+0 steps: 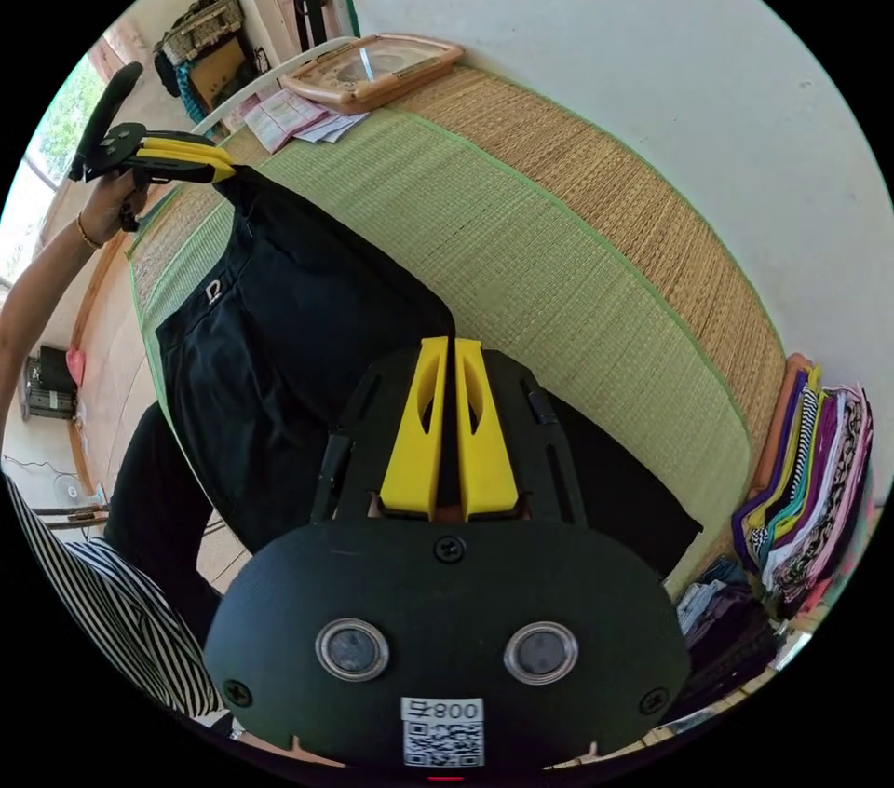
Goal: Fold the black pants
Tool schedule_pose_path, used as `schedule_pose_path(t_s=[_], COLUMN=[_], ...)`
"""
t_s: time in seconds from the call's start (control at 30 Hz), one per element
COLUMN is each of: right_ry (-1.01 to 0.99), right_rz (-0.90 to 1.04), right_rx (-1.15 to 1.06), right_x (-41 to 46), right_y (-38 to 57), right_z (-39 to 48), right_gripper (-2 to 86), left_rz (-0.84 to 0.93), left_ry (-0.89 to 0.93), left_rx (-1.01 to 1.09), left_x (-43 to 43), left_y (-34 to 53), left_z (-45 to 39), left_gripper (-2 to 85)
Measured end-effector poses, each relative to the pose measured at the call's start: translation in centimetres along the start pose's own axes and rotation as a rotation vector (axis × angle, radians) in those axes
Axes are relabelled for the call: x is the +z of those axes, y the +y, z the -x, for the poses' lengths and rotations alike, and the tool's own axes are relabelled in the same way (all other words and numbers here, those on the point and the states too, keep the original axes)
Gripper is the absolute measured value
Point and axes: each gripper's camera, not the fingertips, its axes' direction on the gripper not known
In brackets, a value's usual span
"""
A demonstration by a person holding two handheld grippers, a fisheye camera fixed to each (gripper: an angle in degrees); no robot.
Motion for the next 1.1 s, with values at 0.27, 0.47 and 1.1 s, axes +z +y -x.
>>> schedule_pose_path(t_s=[0.27,0.47,1.1], right_ry=[0.004,-0.012,-0.106], right_rz=[-0.054,-0.024,0.096], right_rx=[-0.007,-0.013,-0.057], right_x=[-2.5,-0.9,6.7], right_y=[6.9,11.2,19.4], right_z=[4.7,7.4,10.1], right_gripper=[0.7,0.9,1.0], left_rz=[-0.023,0.044,0.205], left_ry=[0.027,0.034,0.021], left_rx=[-0.015,-0.003,0.003], left_x=[-4.2,-3.9,-1.7], left_y=[5.6,9.4,18.5], left_z=[-4.6,-7.3,-9.6], left_gripper=[1.8,1.5,1.9])
